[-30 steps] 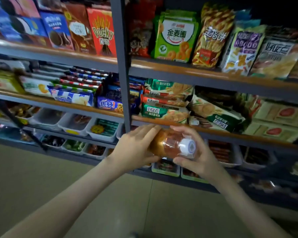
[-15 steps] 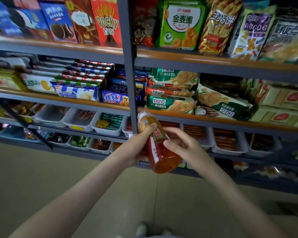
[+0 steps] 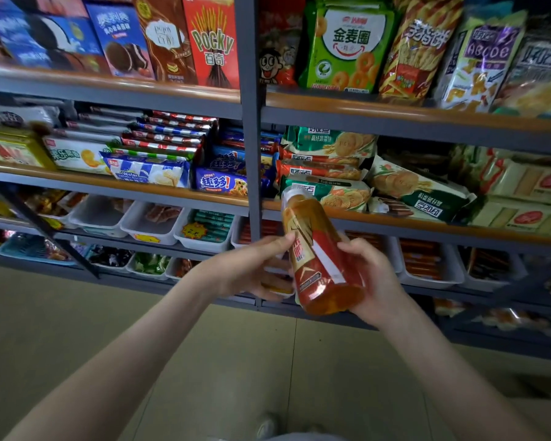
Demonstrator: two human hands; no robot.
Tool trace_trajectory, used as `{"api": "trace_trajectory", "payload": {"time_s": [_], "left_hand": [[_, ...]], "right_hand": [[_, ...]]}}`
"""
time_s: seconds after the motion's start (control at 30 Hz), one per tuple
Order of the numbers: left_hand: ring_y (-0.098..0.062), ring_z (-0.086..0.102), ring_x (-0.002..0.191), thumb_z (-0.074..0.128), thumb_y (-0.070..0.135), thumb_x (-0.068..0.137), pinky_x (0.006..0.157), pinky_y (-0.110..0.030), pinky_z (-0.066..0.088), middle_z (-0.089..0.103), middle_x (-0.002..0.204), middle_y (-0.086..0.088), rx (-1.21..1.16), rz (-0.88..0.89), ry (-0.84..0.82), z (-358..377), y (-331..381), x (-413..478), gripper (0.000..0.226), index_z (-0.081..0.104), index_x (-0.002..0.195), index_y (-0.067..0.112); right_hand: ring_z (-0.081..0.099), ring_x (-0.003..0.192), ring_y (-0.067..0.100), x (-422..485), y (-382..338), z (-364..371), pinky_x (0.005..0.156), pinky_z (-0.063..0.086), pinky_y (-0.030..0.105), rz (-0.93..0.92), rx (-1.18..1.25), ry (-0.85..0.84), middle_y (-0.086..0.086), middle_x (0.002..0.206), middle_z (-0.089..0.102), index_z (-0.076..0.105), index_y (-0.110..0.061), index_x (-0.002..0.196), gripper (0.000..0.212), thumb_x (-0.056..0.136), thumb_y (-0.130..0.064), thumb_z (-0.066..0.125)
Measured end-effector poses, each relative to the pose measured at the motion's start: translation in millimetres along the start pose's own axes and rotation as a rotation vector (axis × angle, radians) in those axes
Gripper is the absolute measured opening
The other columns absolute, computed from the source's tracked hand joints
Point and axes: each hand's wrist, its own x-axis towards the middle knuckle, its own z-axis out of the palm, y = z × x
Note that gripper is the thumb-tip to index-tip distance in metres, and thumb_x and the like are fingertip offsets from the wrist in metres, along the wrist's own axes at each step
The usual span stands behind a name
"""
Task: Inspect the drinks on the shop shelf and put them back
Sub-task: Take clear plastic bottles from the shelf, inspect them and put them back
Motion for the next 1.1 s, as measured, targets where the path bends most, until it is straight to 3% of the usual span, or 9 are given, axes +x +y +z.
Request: {"api": "trace_trajectory", "payload": {"time_s": [0.13, 0.23, 0.3, 0.53, 0.67, 0.8, 0.9, 1.0, 1.1], "left_hand": [[-0.029, 0.064, 0.112, 0.084, 0.059, 0.057, 0.086, -0.046, 0.056, 0.067, 0.121, -0.011, -0.318, 0.072, -0.27, 11.4, -7.5, 9.1, 0.099, 0.043, 0.137, 0.018], [-0.022, 0.067, 0.108, 0.081, 0.058, 0.062, 0.082, -0.04, 0.057, 0.068, 0.119, -0.006, -0.22, 0.128, -0.136, 23.3, -3.8, 8.6, 0.098, 0.03, 0.141, 0.028], [-0.017, 0.071, 0.097, 0.072, 0.057, 0.074, 0.077, -0.038, 0.06, 0.068, 0.114, -0.004, -0.037, 0.147, 0.041, 29.6, 2.8, 5.2, 0.082, 0.028, 0.137, 0.028], [-0.02, 0.067, 0.087, 0.061, 0.064, 0.077, 0.076, -0.036, 0.056, 0.066, 0.1, 0.002, 0.837, 0.275, 0.504, 51.4, -1.6, 12.3, 0.06, 0.032, 0.115, 0.027], [-0.021, 0.067, 0.087, 0.064, 0.064, 0.075, 0.073, -0.034, 0.054, 0.064, 0.1, 0.004, 0.917, 0.32, 0.51, 58.7, -1.7, 13.6, 0.066, 0.029, 0.119, 0.029], [-0.013, 0.067, 0.082, 0.069, 0.057, 0.077, 0.073, -0.03, 0.056, 0.066, 0.096, 0.011, 0.881, 0.417, 0.416, 59.1, 6.0, 15.2, 0.073, 0.028, 0.132, 0.033], [-0.013, 0.067, 0.075, 0.069, 0.059, 0.075, 0.069, -0.029, 0.055, 0.068, 0.09, 0.009, 0.915, 0.495, 0.53, 64.8, 11.7, 23.1, 0.08, 0.029, 0.139, 0.033], [-0.013, 0.065, 0.071, 0.067, 0.065, 0.071, 0.072, -0.03, 0.054, 0.065, 0.078, 0.012, 0.918, 0.518, 0.602, 73.9, 19.4, 33.8, 0.084, 0.029, 0.139, 0.034], [-0.016, 0.067, 0.074, 0.058, 0.071, 0.067, 0.071, -0.033, 0.057, 0.067, 0.076, 0.01, 0.958, 0.517, 0.634, 80.6, 31.3, 44.8, 0.087, 0.025, 0.141, 0.038]], "right_hand": [[0.068, 0.1, 0.019, 10.4, -0.4, 3.4, 0.077, 0.057, 0.033, -0.083, -0.3, 0.058, 0.003, 0.113, 0.068, 0.049, -0.024, 0.131, 0.05, 0.084, -0.033, 0.065], [0.063, 0.109, 0.006, 11.3, -10.4, 0.4, 0.089, 0.049, 0.028, -0.089, -0.643, 0.133, -0.016, 0.118, 0.066, 0.046, -0.042, 0.129, 0.068, 0.07, -0.069, 0.068], [0.051, 0.121, 0.003, 2.8, -17.0, 0.1, 0.098, 0.041, 0.03, -0.01, -0.73, 0.092, -0.02, 0.132, 0.052, 0.047, -0.064, 0.116, 0.034, 0.082, -0.063, 0.052], [0.058, 0.11, 0.002, 1.0, -12.0, -0.7, 0.098, 0.047, 0.031, -0.079, -0.807, 0.207, -0.016, 0.121, 0.061, 0.046, -0.036, 0.128, 0.07, 0.065, -0.061, 0.063], [0.064, 0.103, 0.006, 2.0, -12.3, -13.4, 0.094, 0.053, 0.038, -0.176, -0.83, 0.302, -0.013, 0.109, 0.067, 0.055, -0.04, 0.107, 0.045, 0.069, -0.049, 0.077], [0.066, 0.102, 0.007, -3.4, -24.5, -21.2, 0.093, 0.054, 0.035, -0.275, -0.772, 0.297, -0.011, 0.106, 0.07, 0.056, -0.037, 0.112, 0.05, 0.067, -0.042, 0.078], [0.064, 0.108, 0.008, -6.2, -33.1, -25.5, 0.093, 0.053, 0.036, -0.383, -0.739, 0.313, -0.007, 0.122, 0.065, 0.03, -0.044, 0.141, 0.088, 0.066, -0.044, 0.075], [0.052, 0.125, 0.009, -8.0, -43.5, -24.8, 0.099, 0.048, 0.036, -0.496, -0.939, 0.287, -0.006, 0.154, 0.032, -0.007, -0.065, 0.137, 0.107, 0.07, -0.047, 0.075], [0.04, 0.133, 0.008, -6.8, -59.4, -27.4, 0.103, 0.042, 0.032, -0.586, -1.086, 0.262, -0.021, 0.15, 0.02, -0.013, -0.061, 0.137, 0.114, 0.078, -0.028, 0.078]]}}
